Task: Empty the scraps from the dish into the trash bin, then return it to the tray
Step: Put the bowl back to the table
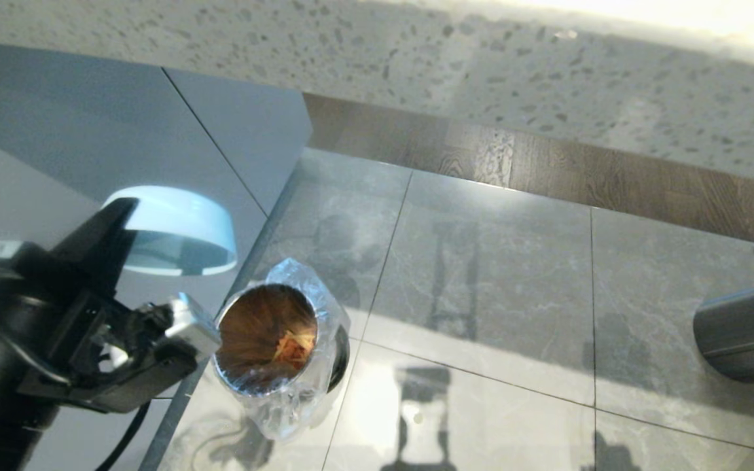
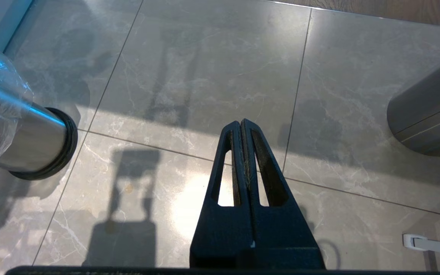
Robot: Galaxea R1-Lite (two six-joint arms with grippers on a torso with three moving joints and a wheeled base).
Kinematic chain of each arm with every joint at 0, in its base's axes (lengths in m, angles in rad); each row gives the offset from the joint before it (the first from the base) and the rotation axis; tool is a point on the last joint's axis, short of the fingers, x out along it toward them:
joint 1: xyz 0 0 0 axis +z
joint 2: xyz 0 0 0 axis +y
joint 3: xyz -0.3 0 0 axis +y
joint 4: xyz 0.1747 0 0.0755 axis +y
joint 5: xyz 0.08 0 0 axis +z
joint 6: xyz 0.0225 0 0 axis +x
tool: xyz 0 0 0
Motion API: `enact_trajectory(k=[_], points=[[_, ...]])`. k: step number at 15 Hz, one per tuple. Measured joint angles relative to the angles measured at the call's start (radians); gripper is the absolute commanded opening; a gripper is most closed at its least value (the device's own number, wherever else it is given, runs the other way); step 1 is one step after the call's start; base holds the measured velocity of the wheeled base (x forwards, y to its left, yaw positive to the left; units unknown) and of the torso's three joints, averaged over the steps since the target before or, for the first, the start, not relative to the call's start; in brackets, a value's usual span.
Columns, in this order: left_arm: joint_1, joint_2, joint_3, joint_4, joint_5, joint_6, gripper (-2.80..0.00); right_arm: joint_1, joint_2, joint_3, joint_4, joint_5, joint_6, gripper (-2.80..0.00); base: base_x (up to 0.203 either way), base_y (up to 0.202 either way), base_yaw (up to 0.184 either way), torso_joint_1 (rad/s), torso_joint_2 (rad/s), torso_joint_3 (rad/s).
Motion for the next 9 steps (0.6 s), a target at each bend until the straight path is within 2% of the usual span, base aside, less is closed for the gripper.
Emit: enact_trajectory(k=[2, 5, 8, 9], points=[[0.040, -0.038, 0.022, 0.095, 0.104, -0.135, -2.80, 0.000, 0.000, 0.000, 0.000, -0.001, 0.000, -2.80, 0.000, 0.000, 0.000, 0.000, 0.00, 0.000], [0.158, -0.122, 0.029, 0.332, 0.122, -0.383, -2.80, 0.000, 0.000, 0.000, 0.000, 0.000, 0.000, -2.80, 0.000, 0.000, 0.000, 0.000, 0.00, 0.000], [0.262, -0.221, 0.038, 0.644, 0.092, -0.744, -2.80, 0.000, 0.000, 0.000, 0.000, -0.001, 0.000, -2.80, 0.000, 0.000, 0.000, 0.000, 0.00, 0.000], [0.288, -0.261, 0.052, 0.754, 0.059, -0.893, -2.80, 0.000, 0.000, 0.000, 0.000, 0.000, 0.000, -2.80, 0.000, 0.000, 0.000, 0.000, 0.00, 0.000]])
